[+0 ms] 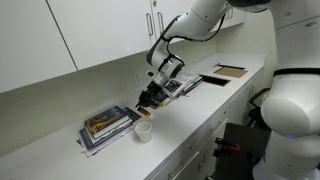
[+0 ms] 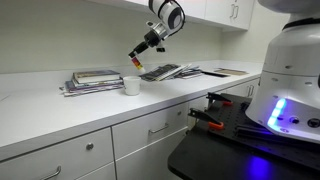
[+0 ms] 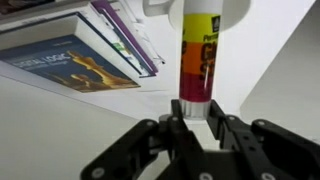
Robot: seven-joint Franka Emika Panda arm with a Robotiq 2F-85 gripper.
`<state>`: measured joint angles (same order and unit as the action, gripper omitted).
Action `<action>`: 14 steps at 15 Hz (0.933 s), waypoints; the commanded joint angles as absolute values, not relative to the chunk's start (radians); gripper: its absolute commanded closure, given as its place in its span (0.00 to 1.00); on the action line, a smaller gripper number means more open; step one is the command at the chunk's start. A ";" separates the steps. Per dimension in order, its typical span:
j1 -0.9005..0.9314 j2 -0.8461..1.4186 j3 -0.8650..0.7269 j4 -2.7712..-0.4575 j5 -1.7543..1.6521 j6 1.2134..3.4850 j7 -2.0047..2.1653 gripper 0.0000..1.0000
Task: Put the glue stick into the white mug.
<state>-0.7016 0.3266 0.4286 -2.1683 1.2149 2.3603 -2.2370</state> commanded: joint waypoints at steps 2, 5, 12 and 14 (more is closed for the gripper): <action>-0.442 0.274 0.178 -2.204 1.316 2.262 -2.316 0.92; -0.322 0.286 0.082 -2.207 1.361 2.246 -2.349 0.92; -0.202 0.333 -0.022 -2.200 1.443 2.257 -2.417 0.92; -0.188 0.355 -0.034 -2.193 1.463 2.258 -2.428 0.92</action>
